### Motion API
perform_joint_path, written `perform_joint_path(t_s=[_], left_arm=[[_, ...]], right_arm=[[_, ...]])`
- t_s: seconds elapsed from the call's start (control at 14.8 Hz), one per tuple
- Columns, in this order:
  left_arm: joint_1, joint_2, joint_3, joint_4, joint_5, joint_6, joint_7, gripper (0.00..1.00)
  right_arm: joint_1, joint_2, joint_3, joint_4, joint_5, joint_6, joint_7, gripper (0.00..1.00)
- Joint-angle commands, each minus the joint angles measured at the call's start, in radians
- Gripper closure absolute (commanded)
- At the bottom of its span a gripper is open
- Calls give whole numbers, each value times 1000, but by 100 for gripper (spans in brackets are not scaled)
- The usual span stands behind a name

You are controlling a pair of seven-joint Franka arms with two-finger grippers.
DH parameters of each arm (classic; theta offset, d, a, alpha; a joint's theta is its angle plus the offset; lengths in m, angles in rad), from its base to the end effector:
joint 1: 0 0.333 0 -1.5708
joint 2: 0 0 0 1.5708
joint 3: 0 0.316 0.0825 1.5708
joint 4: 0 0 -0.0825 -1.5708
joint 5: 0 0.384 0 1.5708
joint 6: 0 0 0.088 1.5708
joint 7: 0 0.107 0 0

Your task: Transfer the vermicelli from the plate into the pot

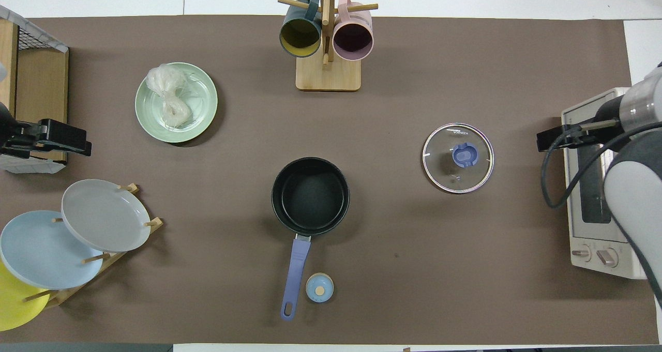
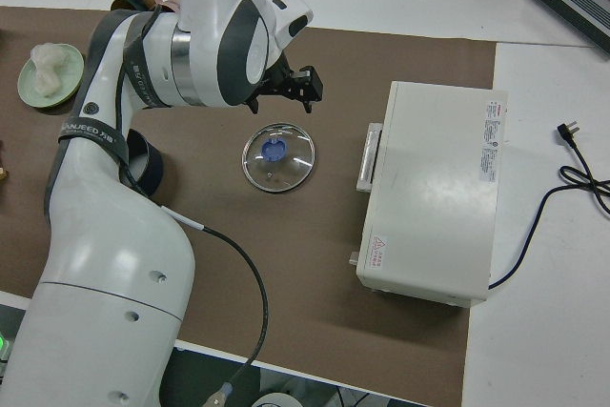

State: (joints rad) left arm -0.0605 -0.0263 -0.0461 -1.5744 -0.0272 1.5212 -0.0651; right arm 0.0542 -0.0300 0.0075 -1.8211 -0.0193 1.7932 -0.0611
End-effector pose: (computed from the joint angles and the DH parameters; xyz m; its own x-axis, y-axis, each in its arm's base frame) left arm 0.5379 -0.0610 0.6329 0.9987 -0.0428 -0.0285 -0.0421 -0.9988 0.0242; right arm 0.5530 0.0326 0.5411 0.9919 0.1267 0.0009 0.1267 -0.9918 0.0191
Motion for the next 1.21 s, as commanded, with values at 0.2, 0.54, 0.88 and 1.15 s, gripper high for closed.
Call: perform_joint_path(t_s=[0.2,0.54,0.88,1.15], left_arm=[[-12,190,5,30,-54,131,-38,0],[-15,386,5,45,-57,322,-119,0],[-15,538,6,62,-48,519,-216,0],[-18,586,6,56,-39,615,-294,0]], right_arm=[[52,160,3,-58,32,246,17,0],[59,239,5,-130,33,425,17,0],[82,306,5,-130,88,451,18,0],[98,309,5,-152,88,451,3,0]])
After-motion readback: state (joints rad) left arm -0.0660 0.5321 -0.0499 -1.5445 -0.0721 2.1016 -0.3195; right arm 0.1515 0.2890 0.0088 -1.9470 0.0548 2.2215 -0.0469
